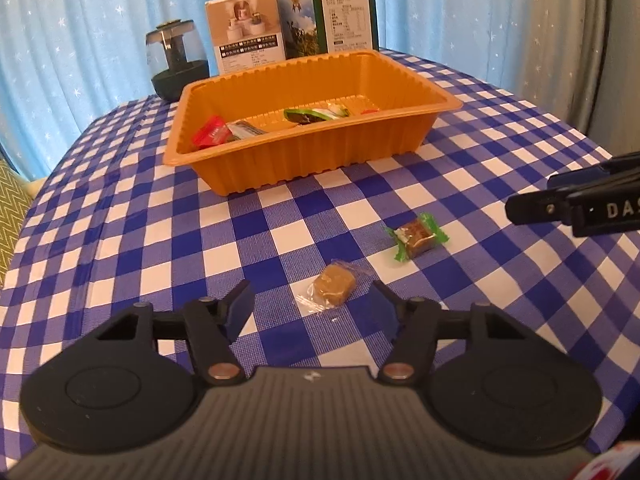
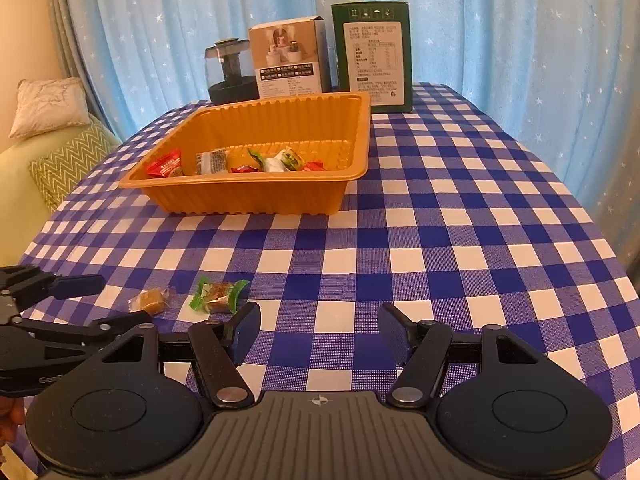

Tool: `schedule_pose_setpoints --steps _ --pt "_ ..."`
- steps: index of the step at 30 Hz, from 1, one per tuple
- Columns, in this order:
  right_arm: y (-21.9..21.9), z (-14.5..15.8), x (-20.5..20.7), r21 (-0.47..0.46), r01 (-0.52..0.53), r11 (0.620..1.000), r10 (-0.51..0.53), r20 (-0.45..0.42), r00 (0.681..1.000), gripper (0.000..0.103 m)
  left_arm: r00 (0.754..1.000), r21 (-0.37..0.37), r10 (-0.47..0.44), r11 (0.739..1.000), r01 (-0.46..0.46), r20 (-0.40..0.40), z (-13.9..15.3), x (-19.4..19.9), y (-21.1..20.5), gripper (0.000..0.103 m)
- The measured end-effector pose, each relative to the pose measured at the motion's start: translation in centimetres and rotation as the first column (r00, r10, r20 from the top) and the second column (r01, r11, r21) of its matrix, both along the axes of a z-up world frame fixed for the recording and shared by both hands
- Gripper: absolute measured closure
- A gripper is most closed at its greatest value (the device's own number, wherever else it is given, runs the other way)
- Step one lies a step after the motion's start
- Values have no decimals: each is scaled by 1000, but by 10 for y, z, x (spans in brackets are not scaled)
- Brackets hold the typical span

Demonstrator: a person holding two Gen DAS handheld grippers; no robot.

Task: Organize snacks
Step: 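Withdraw both open tools from the tray toward the last two candies, then grasp the clear-wrapped caramel with the left tool while the right tool grasps the green-wrapped candy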

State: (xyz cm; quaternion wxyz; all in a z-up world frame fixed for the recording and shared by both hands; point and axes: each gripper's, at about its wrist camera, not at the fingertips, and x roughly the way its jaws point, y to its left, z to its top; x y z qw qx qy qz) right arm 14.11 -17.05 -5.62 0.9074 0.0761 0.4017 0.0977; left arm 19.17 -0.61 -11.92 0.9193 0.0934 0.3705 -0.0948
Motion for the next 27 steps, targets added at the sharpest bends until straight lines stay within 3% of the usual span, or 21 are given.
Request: schedule_pose_setpoints --steps 8,17,23,27 --pt "3 -4 6 9 4 1000 -3 -25 1000 38 1000 -20 2 1000 -2 -17 -8 12 2 52" --pt "6 -8 10 6 9 1000 -8 -40 999 38 999 -42 -40 998 39 -25 -8 17 -2 80" --pt "13 -6 10 -16 -32 999 32 -22 999 38 1000 -44 -12 999 12 -18 -3 15 2 83" --pt "24 -4 11 -43 -120 992 120 -2 993 38 999 -57 39 998 -40 -9 2 16 14 84"
